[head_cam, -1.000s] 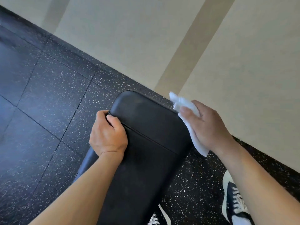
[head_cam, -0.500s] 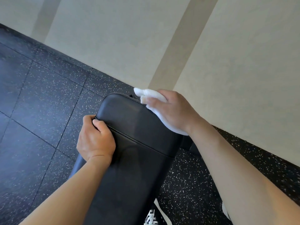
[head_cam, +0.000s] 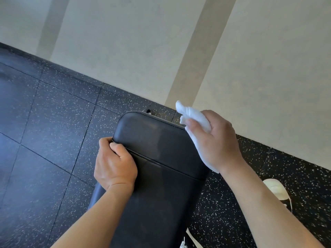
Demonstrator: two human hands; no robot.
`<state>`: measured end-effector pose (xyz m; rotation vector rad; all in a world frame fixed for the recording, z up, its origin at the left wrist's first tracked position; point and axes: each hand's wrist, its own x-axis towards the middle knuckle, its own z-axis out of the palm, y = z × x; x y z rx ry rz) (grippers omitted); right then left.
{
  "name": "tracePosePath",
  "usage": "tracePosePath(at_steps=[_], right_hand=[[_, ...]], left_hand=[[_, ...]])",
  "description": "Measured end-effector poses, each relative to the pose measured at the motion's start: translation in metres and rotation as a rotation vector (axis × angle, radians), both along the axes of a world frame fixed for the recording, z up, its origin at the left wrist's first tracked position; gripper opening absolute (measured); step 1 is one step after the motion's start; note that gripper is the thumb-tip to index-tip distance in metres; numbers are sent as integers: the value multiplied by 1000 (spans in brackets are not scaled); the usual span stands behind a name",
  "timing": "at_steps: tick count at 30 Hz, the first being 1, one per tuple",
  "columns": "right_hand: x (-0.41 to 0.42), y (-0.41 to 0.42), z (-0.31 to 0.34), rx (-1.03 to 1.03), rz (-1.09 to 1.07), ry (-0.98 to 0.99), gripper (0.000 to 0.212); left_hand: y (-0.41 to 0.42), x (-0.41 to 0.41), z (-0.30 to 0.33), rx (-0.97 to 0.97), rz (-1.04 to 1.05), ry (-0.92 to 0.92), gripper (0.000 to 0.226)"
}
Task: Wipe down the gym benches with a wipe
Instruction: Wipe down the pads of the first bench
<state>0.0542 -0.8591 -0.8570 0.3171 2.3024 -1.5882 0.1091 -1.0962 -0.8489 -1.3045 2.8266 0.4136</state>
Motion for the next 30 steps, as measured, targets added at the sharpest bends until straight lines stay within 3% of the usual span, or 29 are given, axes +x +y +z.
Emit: tracePosePath(at_steps=[4,7,11,15,20,22,26,28,30], right_hand=[[-37,-7,3,-333,310,-204,22],[-47,-15,-1,-317,356,-197,18],[-24,-7,-7,-166,125,-91,30],[17,-2,-5,-105,-165,155,8],[61,-21,-7,-154,-549,282,15],[64,-29,-9,-86,-625,288,14],[54,-26,-6,85,-553,300,19],[44,-21,-6,219,-417,255,11],[19,-20,-3,358,-215,166,18]], left_hand=[[-2,1,-1,-3,-9,-15,25],[-2,1,-1,-6,-15,-9,30],[-3,1,-2,-13,-23,-10,37],[-5,2,-2,-7,-34,-5,44],[-6,2,-3,-6,-42,-13,44],[-7,3,-4,-11,-42,-13,41],[-5,2,-4,-11,-52,1,37],[-6,3,-4,-14,-61,1,37],[-6,3,-3,-1,-64,-4,35]])
